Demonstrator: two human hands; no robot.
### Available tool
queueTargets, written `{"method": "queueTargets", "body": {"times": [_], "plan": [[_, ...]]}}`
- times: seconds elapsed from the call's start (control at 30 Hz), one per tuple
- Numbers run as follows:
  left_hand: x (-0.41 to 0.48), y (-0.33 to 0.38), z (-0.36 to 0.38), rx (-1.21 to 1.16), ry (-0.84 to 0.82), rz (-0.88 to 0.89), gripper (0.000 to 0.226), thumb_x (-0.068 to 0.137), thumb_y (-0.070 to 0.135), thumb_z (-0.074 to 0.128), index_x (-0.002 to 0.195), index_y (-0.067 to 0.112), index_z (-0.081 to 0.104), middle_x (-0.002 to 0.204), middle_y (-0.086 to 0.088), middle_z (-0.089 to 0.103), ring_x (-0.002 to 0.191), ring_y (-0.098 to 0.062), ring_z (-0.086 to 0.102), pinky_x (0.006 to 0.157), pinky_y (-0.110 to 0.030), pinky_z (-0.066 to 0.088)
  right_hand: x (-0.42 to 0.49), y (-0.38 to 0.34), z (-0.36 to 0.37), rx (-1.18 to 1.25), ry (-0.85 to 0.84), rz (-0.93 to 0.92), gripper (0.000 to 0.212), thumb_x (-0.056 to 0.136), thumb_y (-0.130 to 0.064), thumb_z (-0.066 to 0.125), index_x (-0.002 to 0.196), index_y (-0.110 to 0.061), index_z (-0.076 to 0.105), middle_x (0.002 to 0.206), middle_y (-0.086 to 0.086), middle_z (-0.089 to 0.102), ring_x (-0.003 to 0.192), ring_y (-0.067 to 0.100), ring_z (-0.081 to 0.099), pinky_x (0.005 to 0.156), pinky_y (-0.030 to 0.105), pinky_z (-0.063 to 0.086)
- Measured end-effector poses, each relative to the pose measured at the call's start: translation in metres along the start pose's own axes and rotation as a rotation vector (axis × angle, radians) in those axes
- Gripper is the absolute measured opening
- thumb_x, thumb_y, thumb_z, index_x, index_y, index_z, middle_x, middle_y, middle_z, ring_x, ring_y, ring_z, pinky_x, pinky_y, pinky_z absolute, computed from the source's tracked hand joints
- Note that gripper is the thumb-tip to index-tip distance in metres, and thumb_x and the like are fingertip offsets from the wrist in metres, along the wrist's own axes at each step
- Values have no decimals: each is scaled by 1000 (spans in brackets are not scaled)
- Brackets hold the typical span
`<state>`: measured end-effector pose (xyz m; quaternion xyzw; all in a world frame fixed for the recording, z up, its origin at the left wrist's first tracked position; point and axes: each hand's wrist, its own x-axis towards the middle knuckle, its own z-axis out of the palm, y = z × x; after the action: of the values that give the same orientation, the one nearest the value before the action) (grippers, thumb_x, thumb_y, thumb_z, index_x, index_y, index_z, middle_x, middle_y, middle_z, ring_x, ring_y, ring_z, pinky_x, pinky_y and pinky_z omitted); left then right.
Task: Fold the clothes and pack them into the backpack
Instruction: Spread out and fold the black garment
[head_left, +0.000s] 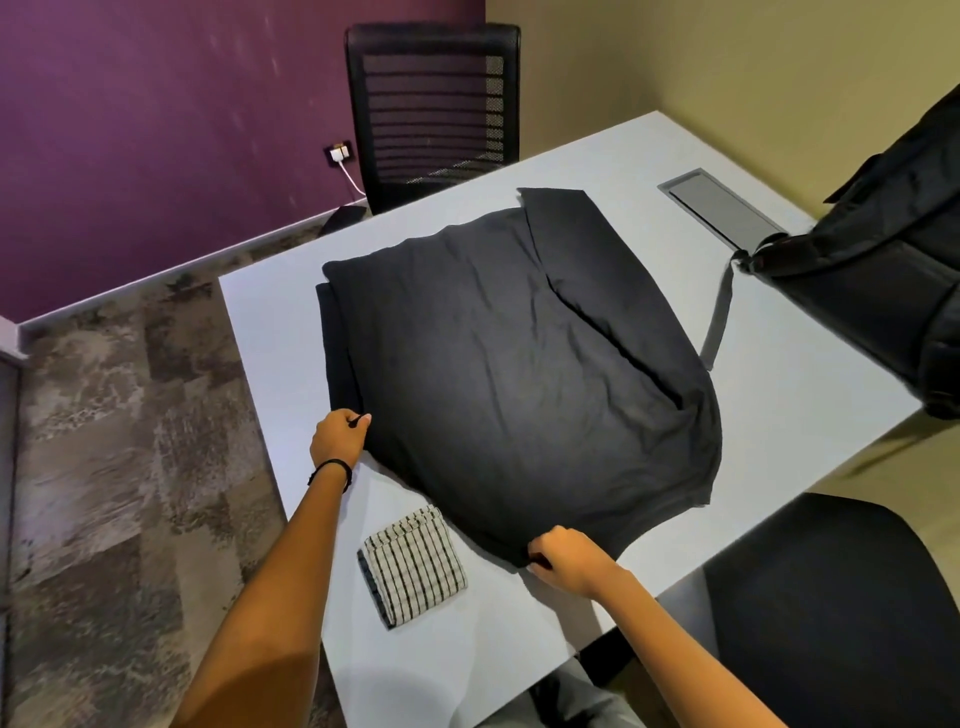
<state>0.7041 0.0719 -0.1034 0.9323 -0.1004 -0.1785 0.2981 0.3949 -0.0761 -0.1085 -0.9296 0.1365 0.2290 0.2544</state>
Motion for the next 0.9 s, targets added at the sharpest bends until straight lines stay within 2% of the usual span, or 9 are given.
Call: {"method": "queueTargets", "body": {"times": [0.13,0.2,0.27,0.4,0.5,0.63,0.77,0.9], "plan": [[1,17,-1,-25,32,25,27,93,28,56,86,3,63,87,-17,65,85,-34,60,75,-37,48,-3,8,3,106,6,27,27,91,-23,48,85,-2,63,84,12,66,73,26,57,62,29,39],[2,31,-1,-45,50,63,27,93,27,57,91,2,65,92,-17,66,88,-33,60,77,-37,48,-3,13,4,194,18,41,29,89,-20,50,69,1,53,68,15,56,55,21,44,56,27,35],[3,51,1,-35,68,126,27,92,28,57,94,2,66,96,-16,67,91,-33,60,78,-38,48,-5,21,4,319,42,47,32,86,-17,51,61,1,45,63,20,47,50,17,32,52,25,30],[5,91,12,-23,93,262,27,92,27,58,98,2,67,104,-14,65,95,-30,60,78,-34,46,-8,39,4,527,88,88,31,84,-16,55,60,4,49,64,22,50,53,14,38,54,22,33],[4,121,26,0,91,337,25,92,27,57,99,4,66,106,-12,62,94,-29,59,76,-33,45,-11,54,-2,612,131,121,33,83,-12,57,56,3,45,61,23,47,54,15,39,55,24,34],[9,153,47,18,60,398,25,93,27,56,104,7,64,110,-11,60,97,-28,58,77,-32,43,-17,76,-13,697,169,169,38,85,-8,58,51,-5,42,56,8,44,53,13,45,55,19,39],[20,171,72,69,-44,444,27,95,24,53,115,7,61,117,-12,56,100,-29,57,83,-35,45,-19,95,-18,753,198,209,43,85,-5,58,48,-10,36,50,-2,36,49,8,46,58,21,47],[28,175,99,92,-212,457,33,94,19,53,124,5,57,125,-14,52,104,-30,56,93,-36,44,-18,109,-16,758,176,255,36,87,-6,57,54,4,47,56,9,45,54,9,57,59,19,49]]}}
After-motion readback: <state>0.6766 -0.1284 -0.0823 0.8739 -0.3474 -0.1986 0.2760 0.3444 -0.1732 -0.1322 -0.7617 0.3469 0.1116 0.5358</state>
